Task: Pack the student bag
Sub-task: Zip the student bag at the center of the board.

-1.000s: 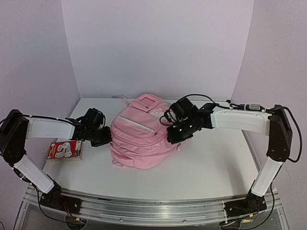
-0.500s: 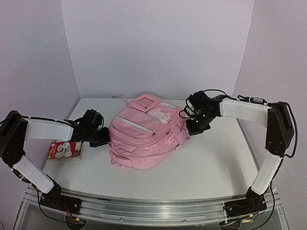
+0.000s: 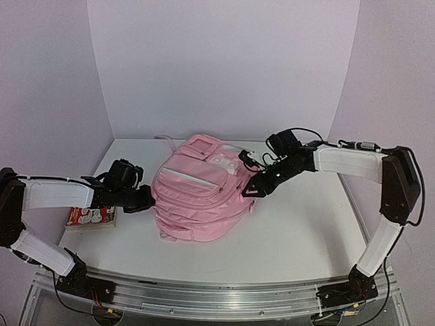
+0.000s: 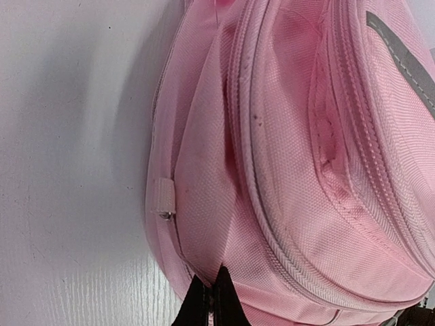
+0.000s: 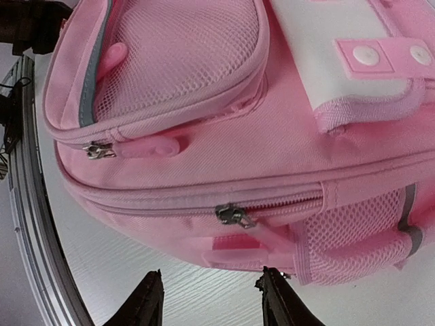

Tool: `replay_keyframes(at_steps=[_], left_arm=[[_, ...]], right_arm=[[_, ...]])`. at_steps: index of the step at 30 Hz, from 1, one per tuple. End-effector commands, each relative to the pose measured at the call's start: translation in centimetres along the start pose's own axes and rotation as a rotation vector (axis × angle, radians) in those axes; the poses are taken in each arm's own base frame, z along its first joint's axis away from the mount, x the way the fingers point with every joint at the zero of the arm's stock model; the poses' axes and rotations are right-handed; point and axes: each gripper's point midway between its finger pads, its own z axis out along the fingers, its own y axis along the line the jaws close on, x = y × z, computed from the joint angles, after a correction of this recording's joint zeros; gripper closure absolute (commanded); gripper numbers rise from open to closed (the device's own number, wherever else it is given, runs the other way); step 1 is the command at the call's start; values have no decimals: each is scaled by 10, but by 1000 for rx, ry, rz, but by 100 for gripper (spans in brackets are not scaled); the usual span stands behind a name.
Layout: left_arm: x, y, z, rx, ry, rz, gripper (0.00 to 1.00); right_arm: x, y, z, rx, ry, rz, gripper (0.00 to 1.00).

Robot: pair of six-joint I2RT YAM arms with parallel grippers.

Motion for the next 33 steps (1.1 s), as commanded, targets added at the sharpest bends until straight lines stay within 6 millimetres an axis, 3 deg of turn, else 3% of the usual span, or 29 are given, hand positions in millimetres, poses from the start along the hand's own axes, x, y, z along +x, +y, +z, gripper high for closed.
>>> replay_keyframes(at_steps=[1,8,9,11,13,15,19,24,28,33], left_arm=[[1,8,-3,-39,5,36,100],[-2,7,-4,-50,9,53,100],[-2,6,-4,-50,10,56,100],[-3,6,-4,-50,9,59,100],[-4,5,-4,-49,7,58,100],[-4,5,-4,-50,9,56,100],[-4,14,-4,-94,2,49,100],[5,18,-9,-93,17,22,100],[12,23,-13,-90,20,14,100],[12,25,-14,-103,20,13,100]], right_arm=[[-25,-15,12,31,-30,-147,52],[-18,-32,37,43,25,-139,55],[-16,-33,40,37,32,-127,60],[-17,-33,43,34,31,-99,85],[-18,-36,42,55,31,-74,100],[-19,-44,38,108,31,-48,100],[-17,-85,22,370,54,26,100],[-1,-130,-10,690,139,84,100],[-2,-142,-15,742,159,81,100],[-11,-163,-5,774,165,95,100]])
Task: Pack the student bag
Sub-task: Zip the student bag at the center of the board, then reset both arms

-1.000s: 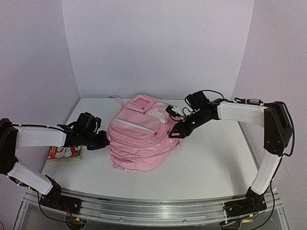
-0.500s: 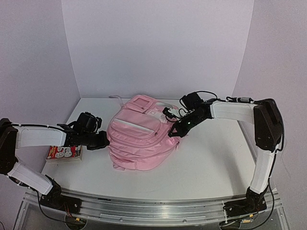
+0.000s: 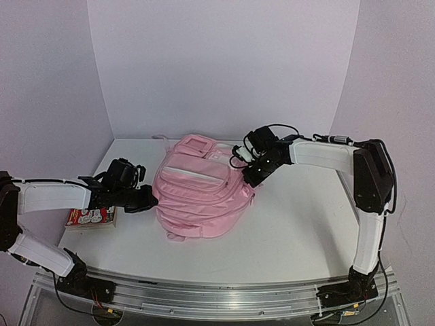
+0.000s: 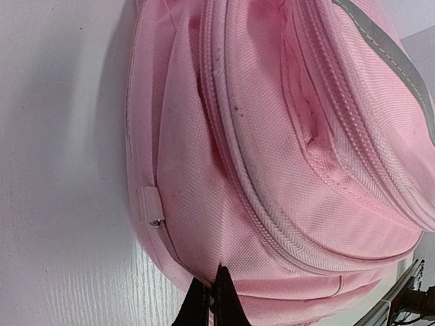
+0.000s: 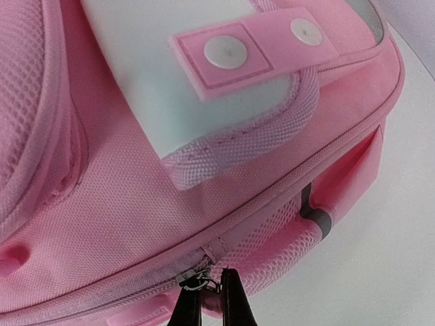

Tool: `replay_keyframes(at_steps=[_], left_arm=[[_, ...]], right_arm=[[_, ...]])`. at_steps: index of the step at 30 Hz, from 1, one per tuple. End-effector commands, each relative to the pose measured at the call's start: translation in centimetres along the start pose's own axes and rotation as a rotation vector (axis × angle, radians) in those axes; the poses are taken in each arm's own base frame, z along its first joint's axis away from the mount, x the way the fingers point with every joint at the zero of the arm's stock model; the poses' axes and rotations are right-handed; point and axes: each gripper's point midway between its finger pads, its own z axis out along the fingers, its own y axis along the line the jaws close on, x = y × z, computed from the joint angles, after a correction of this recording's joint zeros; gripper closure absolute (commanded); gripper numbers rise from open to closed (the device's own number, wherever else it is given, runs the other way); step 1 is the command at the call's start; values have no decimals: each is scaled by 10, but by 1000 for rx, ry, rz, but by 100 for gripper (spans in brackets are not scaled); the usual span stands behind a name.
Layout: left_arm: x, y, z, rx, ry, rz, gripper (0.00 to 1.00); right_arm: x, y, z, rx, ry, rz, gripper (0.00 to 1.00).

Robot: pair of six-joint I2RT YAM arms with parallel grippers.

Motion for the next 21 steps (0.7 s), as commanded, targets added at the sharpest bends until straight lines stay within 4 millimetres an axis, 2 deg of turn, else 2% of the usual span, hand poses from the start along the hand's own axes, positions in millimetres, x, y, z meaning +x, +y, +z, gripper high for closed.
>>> replay_keyframes(at_steps=[1,3,5,6,7,8,9,11,12,13,14,15,17,19,21], left_arm=[[9,37,-5,-146,6,-16,100],[10,34,-4,-127,10,-19,100],[11,26,-5,-87,21,-20,100],[11,21,-7,-63,24,-22,100],[8,15,-11,-43,18,-22,99],[4,10,-17,-31,8,-24,92],[-3,8,-25,-35,-13,-30,71],[-24,3,-48,-58,-93,-46,22],[-36,5,-61,-92,-146,-57,4],[-48,6,-76,-118,-195,-74,1],[-60,9,-94,-162,-252,-88,1],[-70,15,-109,-214,-304,-106,0],[-91,24,-137,-308,-394,-144,0],[-99,43,-153,-446,-441,-183,0],[-107,55,-158,-537,-455,-215,0]], right_arm=[[10,-88,11,324,86,109,100],[10,-93,13,332,95,117,100],[12,-83,13,277,93,120,98],[16,-76,11,241,94,129,91],[16,-72,1,218,79,144,77],[17,-68,-8,200,65,163,64],[19,-66,-20,195,50,186,55],[27,-66,-44,211,27,226,43],[30,-69,-61,238,3,253,33],[33,-75,-76,280,-20,284,23],[35,-85,-98,344,-58,336,17],[41,-95,-115,408,-84,381,15],[62,-110,-134,470,-102,464,12],[82,-123,-151,487,-132,588,11],[110,-136,-161,546,-136,682,10]])
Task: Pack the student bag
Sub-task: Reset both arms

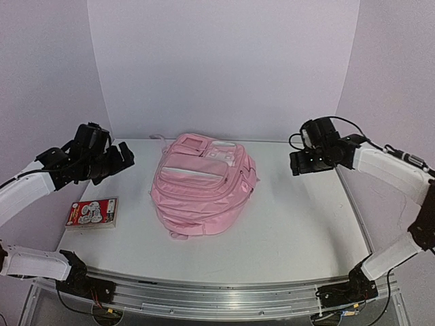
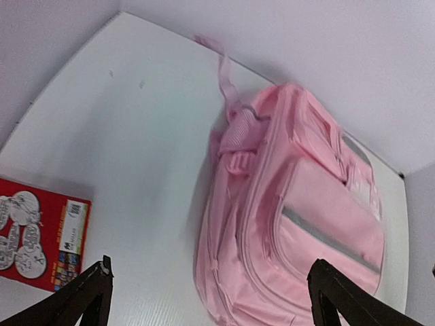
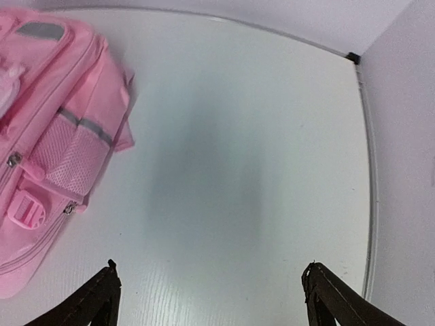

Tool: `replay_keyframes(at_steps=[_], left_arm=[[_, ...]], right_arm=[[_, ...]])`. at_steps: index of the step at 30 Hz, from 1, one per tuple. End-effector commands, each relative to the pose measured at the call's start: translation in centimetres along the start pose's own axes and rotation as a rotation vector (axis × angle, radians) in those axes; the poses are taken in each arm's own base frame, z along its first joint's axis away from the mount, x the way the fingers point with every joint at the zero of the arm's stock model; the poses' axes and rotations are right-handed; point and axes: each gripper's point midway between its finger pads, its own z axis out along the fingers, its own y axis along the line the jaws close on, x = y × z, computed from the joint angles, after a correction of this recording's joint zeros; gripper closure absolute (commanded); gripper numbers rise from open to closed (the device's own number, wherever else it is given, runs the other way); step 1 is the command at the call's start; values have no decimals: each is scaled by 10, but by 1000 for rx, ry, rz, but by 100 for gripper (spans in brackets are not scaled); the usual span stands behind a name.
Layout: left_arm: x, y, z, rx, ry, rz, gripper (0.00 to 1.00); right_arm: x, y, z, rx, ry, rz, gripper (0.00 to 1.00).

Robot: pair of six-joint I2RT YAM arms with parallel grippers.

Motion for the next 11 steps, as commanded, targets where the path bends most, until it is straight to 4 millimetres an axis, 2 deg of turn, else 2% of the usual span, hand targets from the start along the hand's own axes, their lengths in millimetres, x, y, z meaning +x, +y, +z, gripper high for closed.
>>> replay_keyframes(at_steps=[1,4,11], left_arm=[[-32,57,-7,-347,-105,-36,0],[-36,63,12,-344,-78,-62,0],[-34,80,26,-326,-68,-120,0]], right_arm=[[28,-67,-15,199,-26,256,9],[41,-87,-33,275,-71,289,8],[65,-100,-57,272,-163,398,8]])
